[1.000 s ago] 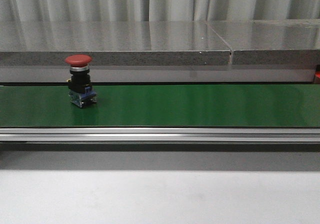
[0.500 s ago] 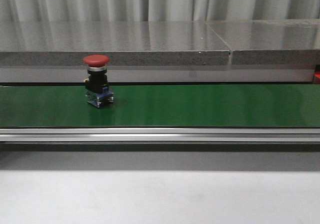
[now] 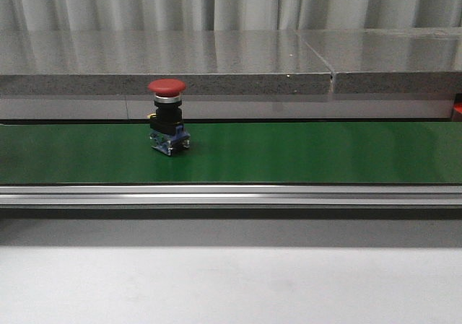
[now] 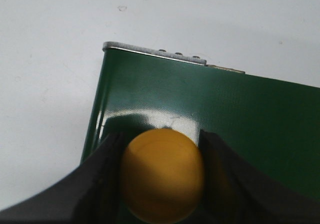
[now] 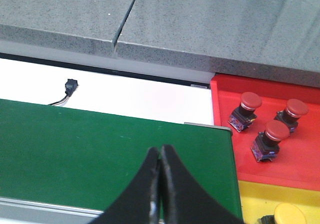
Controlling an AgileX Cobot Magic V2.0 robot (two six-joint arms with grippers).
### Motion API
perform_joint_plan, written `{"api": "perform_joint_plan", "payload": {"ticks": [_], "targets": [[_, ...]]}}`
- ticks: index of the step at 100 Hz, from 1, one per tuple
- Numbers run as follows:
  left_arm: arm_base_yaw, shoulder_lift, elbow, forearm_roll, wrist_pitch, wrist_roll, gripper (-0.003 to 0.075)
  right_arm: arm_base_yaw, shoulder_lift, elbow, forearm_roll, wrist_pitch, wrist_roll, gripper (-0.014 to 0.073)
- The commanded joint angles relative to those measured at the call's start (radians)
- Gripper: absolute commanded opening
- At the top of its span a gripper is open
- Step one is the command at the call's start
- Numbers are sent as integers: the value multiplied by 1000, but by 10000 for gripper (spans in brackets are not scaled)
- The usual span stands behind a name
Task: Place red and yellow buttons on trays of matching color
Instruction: 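Set the yellow button on the belt start and open the left gripper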
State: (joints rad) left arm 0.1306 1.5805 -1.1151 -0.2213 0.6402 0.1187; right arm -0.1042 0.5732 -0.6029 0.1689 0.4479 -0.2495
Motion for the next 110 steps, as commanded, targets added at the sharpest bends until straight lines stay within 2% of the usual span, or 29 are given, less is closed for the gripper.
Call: {"api": "perform_joint_plan", "payload": {"ticks": [1, 12, 21, 28, 45, 52, 82, 110], "targets": [[-9, -28, -26, -9, -52, 1, -19, 2, -1, -27, 2, -68, -7, -68], [-9, -28, -26, -13, -52, 1, -14, 2, -1, -27, 2, -68, -7, -68], [-15, -28, -26, -13, -50, 3, 59, 2, -1, -27, 2, -68, -7, -68], [-25, -28, -31, -18, -46, 19, 181, 2, -1, -27, 2, -68, -7, -68], [-80, -34, -32, -21, -60, 44, 590, 2, -1, -27, 2, -68, -7, -68], [-101, -38, -32, -21, -70, 44, 683, 2, -1, -27, 2, -68, -7, -68], [-151, -83, -86, -21, -99, 49, 690, 2, -1, -27, 2, -68, -7, -68], [-181, -269, -90, -19, -116, 51, 690, 2, -1, -27, 2, -68, -7, -68]]}}
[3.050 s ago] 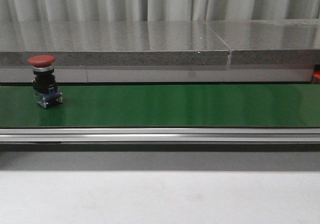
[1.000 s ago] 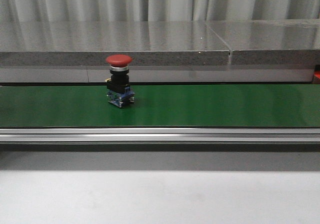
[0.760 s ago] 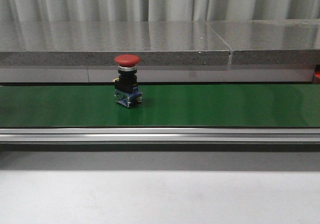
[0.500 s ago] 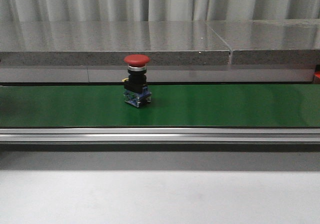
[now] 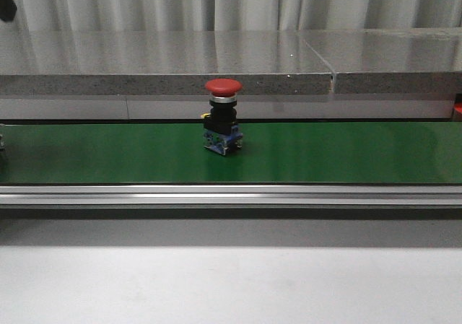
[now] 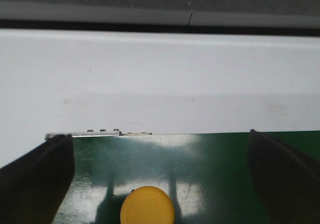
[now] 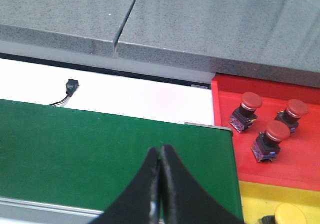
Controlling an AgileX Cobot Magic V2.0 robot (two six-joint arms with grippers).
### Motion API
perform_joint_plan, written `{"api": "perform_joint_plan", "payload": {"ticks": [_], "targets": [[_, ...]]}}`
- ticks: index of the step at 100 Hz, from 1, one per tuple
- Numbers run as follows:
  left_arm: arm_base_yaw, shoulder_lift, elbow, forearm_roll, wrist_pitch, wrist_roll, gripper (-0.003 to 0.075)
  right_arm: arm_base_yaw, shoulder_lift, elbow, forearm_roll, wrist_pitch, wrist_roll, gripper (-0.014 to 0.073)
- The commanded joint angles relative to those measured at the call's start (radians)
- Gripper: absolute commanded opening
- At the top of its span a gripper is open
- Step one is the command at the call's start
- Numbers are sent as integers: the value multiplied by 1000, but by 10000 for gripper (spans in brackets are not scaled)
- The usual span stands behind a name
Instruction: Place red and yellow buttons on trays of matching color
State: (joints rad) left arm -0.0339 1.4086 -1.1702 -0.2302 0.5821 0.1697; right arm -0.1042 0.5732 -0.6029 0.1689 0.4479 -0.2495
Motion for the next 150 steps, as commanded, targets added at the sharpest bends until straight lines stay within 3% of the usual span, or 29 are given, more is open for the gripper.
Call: {"api": "perform_joint_plan", "payload": {"ticks": [1, 27, 79, 91, 98, 125, 150], "targets": [[-16, -108, -34, -8, -58, 0, 690, 2, -1, -27, 2, -68, -7, -68], [-28, -332, 59, -3, -67, 2, 690, 2, -1, -27, 2, -68, -7, -68], [-28, -890, 564, -31, -72, 2, 672, 2, -1, -27, 2, -68, -7, -68], [-28, -992, 636, -46, -66, 2, 577, 2, -1, -27, 2, -68, -7, -68], [-28, -1037, 666, -52, -66, 2, 482, 2, -1, -27, 2, -68, -7, -68], [-28, -1080, 688, -59, -68, 1, -15, 2, -1, -27, 2, -68, -7, -68], [-28, -1080, 688, -59, -67, 1, -19, 2, -1, -27, 2, -84, -7, -68]]}}
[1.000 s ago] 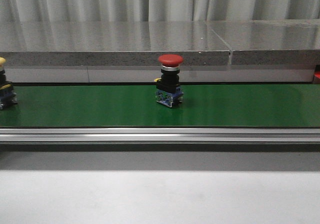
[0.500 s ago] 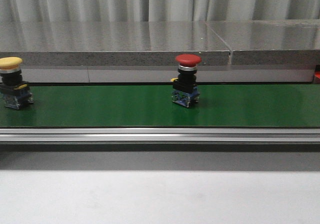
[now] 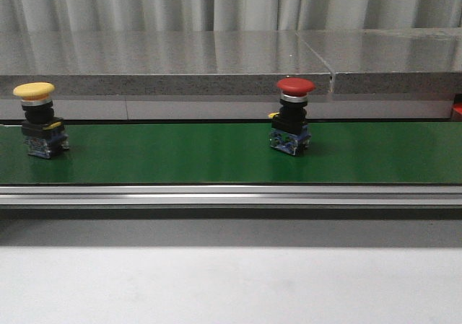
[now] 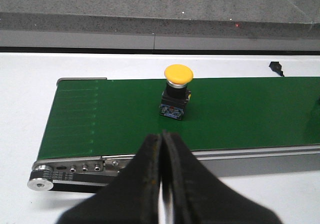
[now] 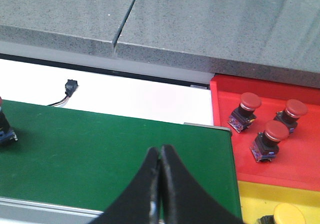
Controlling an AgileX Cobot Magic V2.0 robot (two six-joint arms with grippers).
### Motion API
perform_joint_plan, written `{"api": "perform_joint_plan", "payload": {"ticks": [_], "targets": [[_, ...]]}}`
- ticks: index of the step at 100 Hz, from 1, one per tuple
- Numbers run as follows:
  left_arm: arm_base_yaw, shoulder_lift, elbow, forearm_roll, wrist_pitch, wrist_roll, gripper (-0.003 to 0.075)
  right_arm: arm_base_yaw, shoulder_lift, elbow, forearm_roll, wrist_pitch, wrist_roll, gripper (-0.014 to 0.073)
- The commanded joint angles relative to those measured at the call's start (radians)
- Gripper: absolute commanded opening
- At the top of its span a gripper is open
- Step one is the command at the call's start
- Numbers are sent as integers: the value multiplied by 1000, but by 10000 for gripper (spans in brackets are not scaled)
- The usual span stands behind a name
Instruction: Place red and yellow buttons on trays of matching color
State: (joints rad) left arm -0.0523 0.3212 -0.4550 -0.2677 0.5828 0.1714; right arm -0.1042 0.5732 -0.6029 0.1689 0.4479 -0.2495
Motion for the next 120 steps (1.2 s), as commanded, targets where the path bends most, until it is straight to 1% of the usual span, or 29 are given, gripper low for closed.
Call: {"api": "perform_joint_plan", "payload": {"ticks": [1, 14, 21, 28, 32, 33, 35, 40, 42, 45, 48, 57, 68, 81, 88, 100, 120], "targets": [[-10, 8, -27, -21, -68, -1, -19, 2, -1, -27, 2, -83, -7, -68], [-10, 8, -27, -21, -68, -1, -19, 2, -1, -27, 2, -60, -7, -56], [-10, 8, -27, -21, -68, -1, -19, 2, -1, -27, 2, -37, -7, 11], [-10, 8, -27, -21, -68, -1, -19, 2, -1, -27, 2, -14, -7, 155], [-10, 8, -27, -21, -68, -1, -19, 2, -1, -27, 2, -4, -7, 269], [-10, 8, -27, -21, -68, -1, -19, 2, -1, -27, 2, -3, -7, 309], [-10, 8, -27, -21, -68, -1, -19, 2, -1, -27, 2, 1, -7, 350], [-10, 8, -27, -21, -68, -1, -19, 2, -1, -27, 2, 4, -7, 510], [-10, 8, -27, -21, -68, -1, -19, 2, -1, -27, 3, 4, -7, 545], [-10, 8, -27, -21, -68, -1, -19, 2, -1, -27, 9, 6, -7, 625], [-10, 8, -27, -21, -68, -1, -19, 2, -1, -27, 21, 11, -7, 672], [-10, 8, -27, -21, -68, -1, -19, 2, 2, -27, 73, 22, -7, 635], [-10, 8, -27, -21, -68, -1, -19, 2, 29, -40, 104, 62, -7, 624], [-10, 8, -27, -21, -68, -1, -19, 6, 130, -81, 109, 133, -8, 624], [-10, 8, -27, -21, -68, -1, -19, 15, 197, -109, 111, 149, -14, 624], [-10, 8, -27, -21, -68, -1, -19, 54, 311, -154, 113, 139, -30, 624], [-10, 8, -27, -21, -68, -1, -19, 148, 523, -246, 113, 108, -51, 624]]}}
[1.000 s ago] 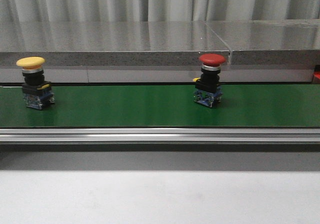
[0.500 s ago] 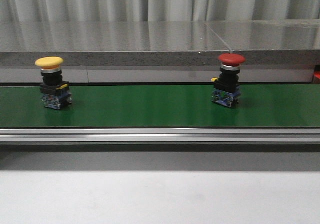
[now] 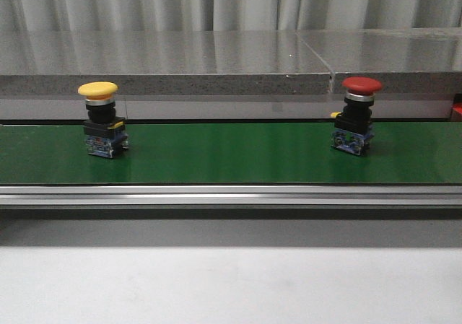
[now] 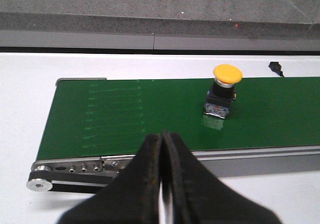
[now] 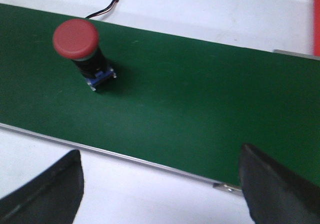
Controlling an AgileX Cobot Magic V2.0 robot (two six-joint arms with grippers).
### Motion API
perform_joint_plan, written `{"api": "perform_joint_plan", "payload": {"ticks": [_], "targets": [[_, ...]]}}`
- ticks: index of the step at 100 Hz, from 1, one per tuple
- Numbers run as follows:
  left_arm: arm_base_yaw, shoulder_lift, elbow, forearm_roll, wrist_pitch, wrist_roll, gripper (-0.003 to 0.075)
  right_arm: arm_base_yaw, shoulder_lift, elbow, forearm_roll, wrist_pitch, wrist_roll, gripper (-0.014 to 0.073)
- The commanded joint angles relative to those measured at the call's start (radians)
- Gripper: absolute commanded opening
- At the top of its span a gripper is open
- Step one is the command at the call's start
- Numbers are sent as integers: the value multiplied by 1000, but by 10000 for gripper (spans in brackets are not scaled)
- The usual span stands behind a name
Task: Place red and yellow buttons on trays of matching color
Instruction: 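Lower the right gripper and grasp the red button at the belt end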
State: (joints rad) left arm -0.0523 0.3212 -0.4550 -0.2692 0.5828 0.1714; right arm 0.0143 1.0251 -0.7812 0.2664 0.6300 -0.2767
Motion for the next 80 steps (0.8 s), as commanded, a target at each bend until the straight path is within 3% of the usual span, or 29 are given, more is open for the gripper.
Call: {"api": "perform_joint_plan", "payload": {"ticks": [1, 28, 64, 73, 80], "targets": [[-10, 8, -27, -20, -68, -1, -19, 32, 77, -71, 15, -78, -25, 624], [-10, 8, -27, -20, -68, -1, -19, 73, 310, -192, 15, -85, -37, 624], [-10, 8, -27, -20, -68, -1, -19, 95, 451, -290, 15, -104, -46, 622], [-10, 8, -27, -20, -68, -1, -19, 95, 476, -305, 15, -111, -46, 569], [-10, 8, -27, -20, -68, -1, -19, 95, 491, -310, 15, -108, -46, 462]]}}
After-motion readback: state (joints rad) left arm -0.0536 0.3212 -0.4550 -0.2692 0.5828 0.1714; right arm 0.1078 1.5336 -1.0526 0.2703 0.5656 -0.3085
